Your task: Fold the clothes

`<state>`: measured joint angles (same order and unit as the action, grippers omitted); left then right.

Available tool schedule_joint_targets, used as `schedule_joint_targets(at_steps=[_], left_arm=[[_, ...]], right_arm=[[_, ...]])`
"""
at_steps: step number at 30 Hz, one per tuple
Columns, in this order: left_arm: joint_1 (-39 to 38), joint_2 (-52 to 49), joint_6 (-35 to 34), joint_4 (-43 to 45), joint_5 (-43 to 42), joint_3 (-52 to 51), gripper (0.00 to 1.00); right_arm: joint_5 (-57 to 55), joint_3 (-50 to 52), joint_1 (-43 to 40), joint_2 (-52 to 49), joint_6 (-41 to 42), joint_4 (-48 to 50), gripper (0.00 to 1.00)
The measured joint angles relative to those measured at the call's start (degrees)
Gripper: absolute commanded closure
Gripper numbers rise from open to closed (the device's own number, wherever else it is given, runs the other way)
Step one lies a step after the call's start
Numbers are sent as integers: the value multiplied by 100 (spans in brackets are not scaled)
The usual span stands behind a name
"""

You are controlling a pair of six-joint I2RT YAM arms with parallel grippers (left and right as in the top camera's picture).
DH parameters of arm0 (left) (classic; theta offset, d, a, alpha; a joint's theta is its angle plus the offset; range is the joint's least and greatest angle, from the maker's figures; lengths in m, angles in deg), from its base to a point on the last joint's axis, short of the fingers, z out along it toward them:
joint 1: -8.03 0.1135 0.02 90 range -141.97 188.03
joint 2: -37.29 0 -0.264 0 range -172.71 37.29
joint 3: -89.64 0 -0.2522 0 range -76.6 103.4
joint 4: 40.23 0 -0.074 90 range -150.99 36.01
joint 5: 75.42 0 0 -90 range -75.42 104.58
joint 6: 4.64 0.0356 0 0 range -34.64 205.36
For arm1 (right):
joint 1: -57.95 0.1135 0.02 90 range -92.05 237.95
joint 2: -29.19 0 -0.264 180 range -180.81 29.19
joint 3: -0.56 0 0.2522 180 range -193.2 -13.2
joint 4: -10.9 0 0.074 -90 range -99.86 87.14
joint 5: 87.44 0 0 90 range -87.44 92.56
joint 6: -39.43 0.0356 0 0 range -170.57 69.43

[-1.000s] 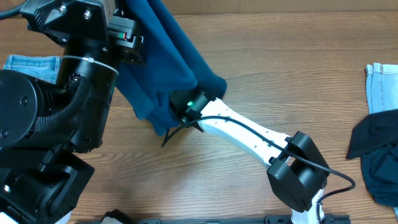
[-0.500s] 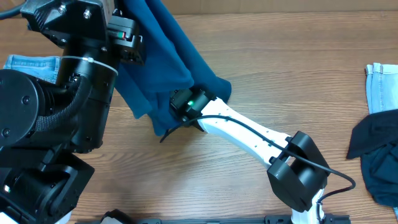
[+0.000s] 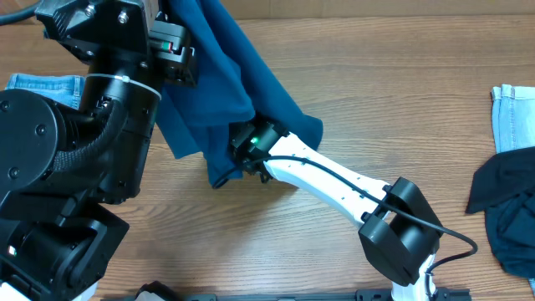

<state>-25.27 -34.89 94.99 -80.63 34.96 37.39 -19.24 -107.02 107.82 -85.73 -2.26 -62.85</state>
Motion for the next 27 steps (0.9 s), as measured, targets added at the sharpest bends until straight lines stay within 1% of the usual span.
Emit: schedule_joint_targets(at_steps=[2, 5, 7, 9, 11, 12, 13, 14, 15, 17, 18, 19, 20, 22, 24, 27], left_arm=[[0, 0, 0, 2, 0, 0, 96], [0, 0, 4, 2, 0, 0, 96], [0, 0, 72, 2, 0, 0, 96], [0, 0, 157, 2, 0, 0, 96], [0, 0, 304, 11, 2, 0, 96], [0, 0, 393, 46, 35, 0, 96], [0, 2, 452, 92, 138, 0, 96], [0, 9, 476, 127, 243, 0, 96], [0, 20, 522, 186, 433, 0, 96], [0, 129, 564, 192, 752, 0, 96], [0, 212, 581, 192, 855, 0, 96], [0, 286, 584, 188, 911, 0, 96], [0, 345, 584, 175, 949, 0, 96], [0, 411, 586, 98, 1005, 0, 96], [0, 409, 586, -11, 1036, 0, 96], [0, 387, 586, -175, 1064, 0, 96]], right_arm=[[-273, 4, 0, 0, 299, 114, 23], [-632, 9, 0, 0, 568, 881, 23], [-826, 9, 0, 0, 643, 999, 25], [-1165, 9, -11, 0, 879, 870, 33], [-1333, 9, -70, -4, 1051, 713, 37], [-1405, 9, -122, -9, 1126, 586, 43], [-1469, 9, -197, -22, 1180, 514, 59], [-1510, 9, -264, -24, 1226, 446, 67], [-1541, 9, -313, -24, 1246, 374, 73], [-1598, 9, -354, -24, 1296, 280, 75], [-1598, 9, -361, -24, 1296, 267, 79], [-1600, 9, -361, -24, 1296, 251, 94], [-1602, 9, -361, -24, 1296, 223, 96], [-1611, 9, -361, -26, 1311, 177, 96], [-1604, 9, -361, -50, 1113, 70, 96], [-1626, 9, -243, -66, 793, -422, 96]])
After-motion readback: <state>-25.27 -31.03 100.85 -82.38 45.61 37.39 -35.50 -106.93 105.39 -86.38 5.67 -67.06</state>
